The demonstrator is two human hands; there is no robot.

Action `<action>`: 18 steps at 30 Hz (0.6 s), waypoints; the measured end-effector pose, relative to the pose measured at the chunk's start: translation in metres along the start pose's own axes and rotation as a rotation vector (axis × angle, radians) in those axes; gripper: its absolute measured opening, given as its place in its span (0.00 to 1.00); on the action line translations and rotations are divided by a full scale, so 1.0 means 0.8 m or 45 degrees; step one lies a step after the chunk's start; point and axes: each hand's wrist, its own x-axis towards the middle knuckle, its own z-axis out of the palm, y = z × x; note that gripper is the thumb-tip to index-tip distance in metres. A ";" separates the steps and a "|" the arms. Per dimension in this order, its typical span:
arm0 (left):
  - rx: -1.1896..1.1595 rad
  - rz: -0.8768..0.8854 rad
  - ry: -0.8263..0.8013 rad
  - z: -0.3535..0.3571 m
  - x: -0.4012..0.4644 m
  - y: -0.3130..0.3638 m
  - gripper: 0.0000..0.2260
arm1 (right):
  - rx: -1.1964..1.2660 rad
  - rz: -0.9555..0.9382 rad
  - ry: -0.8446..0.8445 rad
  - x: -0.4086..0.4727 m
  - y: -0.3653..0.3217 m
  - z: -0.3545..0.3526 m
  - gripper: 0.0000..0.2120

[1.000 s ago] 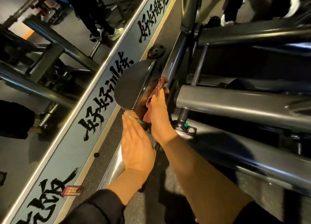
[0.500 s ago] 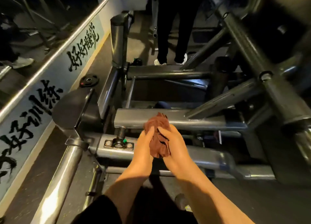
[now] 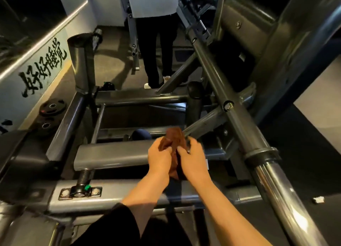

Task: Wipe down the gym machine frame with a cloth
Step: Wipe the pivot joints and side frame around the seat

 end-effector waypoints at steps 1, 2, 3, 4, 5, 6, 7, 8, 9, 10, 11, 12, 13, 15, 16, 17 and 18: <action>-0.029 0.063 0.032 0.009 0.009 0.008 0.15 | -0.174 -0.156 0.089 0.011 -0.008 -0.011 0.14; -0.075 0.112 0.044 0.020 0.015 0.016 0.16 | -0.377 -0.303 0.205 0.022 -0.015 -0.023 0.16; -0.114 0.146 0.033 0.030 0.021 0.021 0.17 | -0.610 -0.443 0.350 0.033 -0.025 -0.037 0.16; -0.137 0.172 0.005 0.040 0.027 0.026 0.18 | -0.852 -0.554 0.498 0.045 -0.034 -0.051 0.15; -0.127 0.184 -0.040 0.051 0.033 0.029 0.18 | -1.081 -0.597 0.624 0.056 -0.043 -0.065 0.15; -0.104 0.204 -0.100 0.063 0.041 0.031 0.19 | -1.258 -0.561 0.689 0.066 -0.049 -0.077 0.18; -0.071 0.235 -0.152 0.075 0.050 0.029 0.20 | -1.379 -0.445 0.700 0.077 -0.051 -0.086 0.23; -0.034 0.262 -0.206 0.089 0.063 0.030 0.21 | -1.469 -0.292 0.685 0.087 -0.053 -0.092 0.29; 0.013 0.304 -0.241 0.101 0.067 0.033 0.23 | -1.532 -0.184 0.646 0.089 -0.051 -0.095 0.33; 0.063 0.351 -0.292 0.115 0.073 0.037 0.24 | -1.602 -0.149 0.622 0.093 -0.049 -0.096 0.32; 0.120 0.409 -0.383 0.128 0.078 0.041 0.25 | -1.665 -0.156 0.625 0.096 -0.048 -0.098 0.29; 0.171 0.476 -0.511 0.143 0.081 0.044 0.25 | -1.703 -0.173 0.647 0.101 -0.051 -0.101 0.26; 0.241 0.510 -0.642 0.153 0.080 0.039 0.25 | -1.729 -0.203 0.664 0.102 -0.052 -0.105 0.23; 0.436 0.553 -0.770 0.164 0.082 0.021 0.26 | -1.731 -0.257 0.682 0.104 -0.051 -0.114 0.23; 0.525 0.596 -0.762 0.163 0.085 0.009 0.27 | -1.719 -0.269 0.684 0.104 -0.049 -0.118 0.25; 0.585 0.644 -0.726 0.159 0.090 -0.003 0.28 | -1.714 -0.272 0.685 0.103 -0.048 -0.119 0.27; 0.645 0.705 -0.683 0.154 0.096 -0.013 0.29 | -1.718 -0.271 0.688 0.103 -0.047 -0.118 0.28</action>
